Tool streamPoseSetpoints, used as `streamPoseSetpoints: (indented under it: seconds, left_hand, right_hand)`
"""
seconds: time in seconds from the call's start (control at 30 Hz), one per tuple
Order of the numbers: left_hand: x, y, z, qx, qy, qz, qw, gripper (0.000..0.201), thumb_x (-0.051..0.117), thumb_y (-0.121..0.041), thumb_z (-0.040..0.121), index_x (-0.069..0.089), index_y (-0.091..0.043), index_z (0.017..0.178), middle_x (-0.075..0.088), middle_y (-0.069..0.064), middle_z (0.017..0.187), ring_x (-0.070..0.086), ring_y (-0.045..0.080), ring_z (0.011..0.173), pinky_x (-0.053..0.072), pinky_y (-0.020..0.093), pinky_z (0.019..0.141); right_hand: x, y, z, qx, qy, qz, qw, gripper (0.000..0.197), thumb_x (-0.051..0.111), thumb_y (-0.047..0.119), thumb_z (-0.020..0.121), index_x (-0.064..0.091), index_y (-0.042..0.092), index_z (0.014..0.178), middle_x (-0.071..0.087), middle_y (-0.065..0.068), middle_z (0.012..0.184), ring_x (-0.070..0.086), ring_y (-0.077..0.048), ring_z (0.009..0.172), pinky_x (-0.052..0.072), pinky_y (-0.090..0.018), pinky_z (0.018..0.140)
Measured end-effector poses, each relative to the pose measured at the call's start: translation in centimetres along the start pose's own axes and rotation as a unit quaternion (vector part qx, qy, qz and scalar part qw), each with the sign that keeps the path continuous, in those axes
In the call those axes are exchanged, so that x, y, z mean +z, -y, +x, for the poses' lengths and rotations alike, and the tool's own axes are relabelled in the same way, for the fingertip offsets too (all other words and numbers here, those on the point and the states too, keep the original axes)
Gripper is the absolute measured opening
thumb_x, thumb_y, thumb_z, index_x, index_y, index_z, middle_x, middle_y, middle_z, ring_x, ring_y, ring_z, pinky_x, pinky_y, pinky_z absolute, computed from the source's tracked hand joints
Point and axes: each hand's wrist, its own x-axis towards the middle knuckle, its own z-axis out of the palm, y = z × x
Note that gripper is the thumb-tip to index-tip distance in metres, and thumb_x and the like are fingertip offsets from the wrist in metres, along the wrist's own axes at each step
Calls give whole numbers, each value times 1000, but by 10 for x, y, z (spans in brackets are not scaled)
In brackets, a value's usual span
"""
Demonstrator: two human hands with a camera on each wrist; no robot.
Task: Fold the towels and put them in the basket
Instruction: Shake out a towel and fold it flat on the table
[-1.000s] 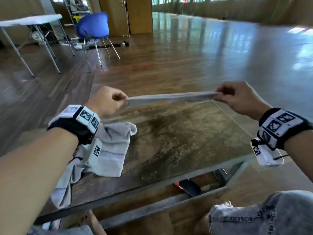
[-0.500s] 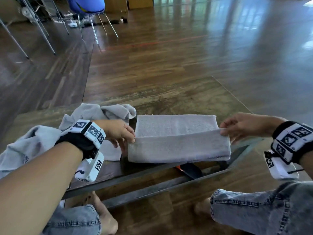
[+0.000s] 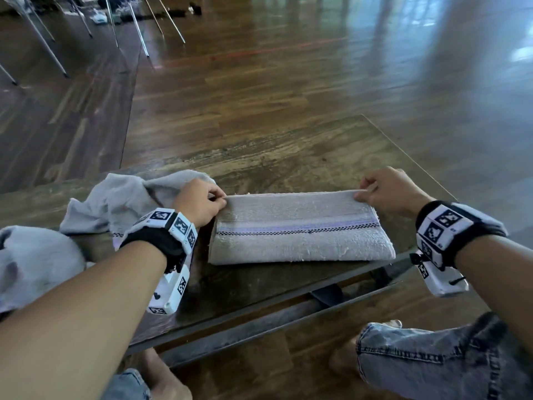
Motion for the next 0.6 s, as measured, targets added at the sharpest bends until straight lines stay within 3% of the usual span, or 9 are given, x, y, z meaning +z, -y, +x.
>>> streamPoseSetpoints:
  seconds: [0.13,0.23,0.33,0.43,0.5,0.6]
  left_hand:
    - [-4,3,2,19,8,-2,1000,10,70,-14,90,78,-15,95,70,-4,89,60,12,88,47,29,77]
    - [-10,-1,3,38,15,4,999,10,71,-8,88,78,-11,94,73,4,92,65,18,88,53,35,82]
    - [-18,-9,4,53,-20,5,998,17,69,-4,85,76,-8,101,71,8,92,65,22,85,54,35,81]
    - [-35,-20,5,74,-37,37,996,21,59,-4,87,75,-6,101,72,9,91,64,23,79,54,36,73]
    - [-50,-28,6,101,-80,62,990,21,57,-6,86,76,-10,94,71,10,94,59,23,79,49,35,67]
    - [-71,-37,2,141,-217,49,965,18,62,-10,83,75,-16,95,64,6,95,52,15,80,38,23,66]
  right_hand:
    - [-1,1,2,-11,-5,2,1000,15,77,24,84,68,18,74,67,1,78,61,-19,81,42,-27,68]
    - [-5,6,3,-14,-6,1,1000,12,78,20,82,66,18,82,65,2,81,60,-16,80,38,-23,62]
    - [-18,16,6,-36,-12,-16,999,11,77,18,85,70,15,94,66,-2,91,60,-21,89,42,-28,75]
    - [-44,31,4,-71,-57,-32,995,8,70,17,89,76,11,88,72,-9,90,66,-28,86,54,-38,79]
    - [-62,41,-1,-97,-113,-30,988,13,67,16,89,77,8,86,72,-11,82,66,-30,80,53,-36,74]
    - [-85,52,-12,-155,-231,-12,960,10,65,15,87,74,10,89,67,-9,84,61,-31,82,46,-33,78]
